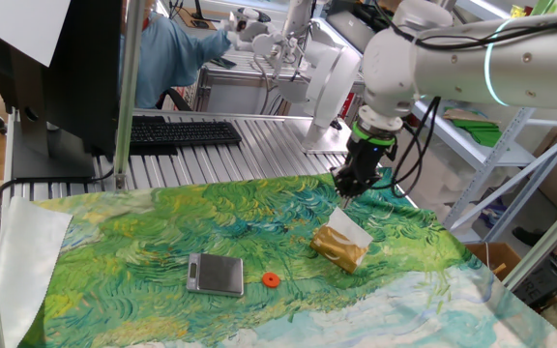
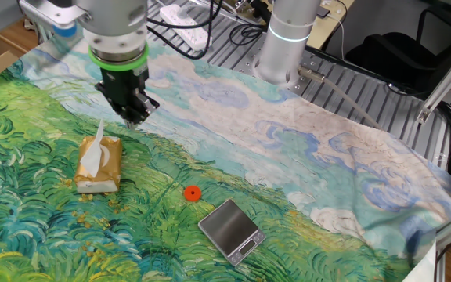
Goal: Pull out a napkin
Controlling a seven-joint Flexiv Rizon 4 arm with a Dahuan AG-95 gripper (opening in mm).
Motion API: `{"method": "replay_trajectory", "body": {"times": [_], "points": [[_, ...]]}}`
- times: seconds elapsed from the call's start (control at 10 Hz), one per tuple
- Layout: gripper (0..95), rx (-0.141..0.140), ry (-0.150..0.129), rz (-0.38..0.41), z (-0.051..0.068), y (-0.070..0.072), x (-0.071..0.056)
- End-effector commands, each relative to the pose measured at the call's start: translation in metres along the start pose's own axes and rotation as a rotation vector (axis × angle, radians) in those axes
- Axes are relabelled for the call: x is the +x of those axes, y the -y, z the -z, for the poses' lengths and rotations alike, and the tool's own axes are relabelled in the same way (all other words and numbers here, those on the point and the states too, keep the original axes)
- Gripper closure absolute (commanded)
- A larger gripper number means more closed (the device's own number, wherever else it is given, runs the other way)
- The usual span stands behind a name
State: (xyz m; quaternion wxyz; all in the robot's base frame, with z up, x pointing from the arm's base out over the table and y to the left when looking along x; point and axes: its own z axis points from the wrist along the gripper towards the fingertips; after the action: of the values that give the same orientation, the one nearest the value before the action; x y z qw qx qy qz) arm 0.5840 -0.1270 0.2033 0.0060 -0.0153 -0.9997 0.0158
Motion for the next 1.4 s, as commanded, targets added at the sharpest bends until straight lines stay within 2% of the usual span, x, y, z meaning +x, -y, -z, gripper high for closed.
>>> {"method": "replay_trajectory", "body": {"times": [0.1,0.6,0.9,1.0,1.4], "points": [[95.0,0.004,-0.004,0.034,0.0005,0.0091,-0.0032],[95.0,-0.002,-0.013,0.011,-0.0034,0.0129,-0.0025],[95.0,-0.001,-0.012,-0.092,-0.0037,0.0128,-0.0026],[95.0,-0.001,0.003,-0.135,-0.0037,0.0127,-0.0026],[95.0,-0.003,0.011,-0.214,-0.0093,0.0102,-0.0060]]}}
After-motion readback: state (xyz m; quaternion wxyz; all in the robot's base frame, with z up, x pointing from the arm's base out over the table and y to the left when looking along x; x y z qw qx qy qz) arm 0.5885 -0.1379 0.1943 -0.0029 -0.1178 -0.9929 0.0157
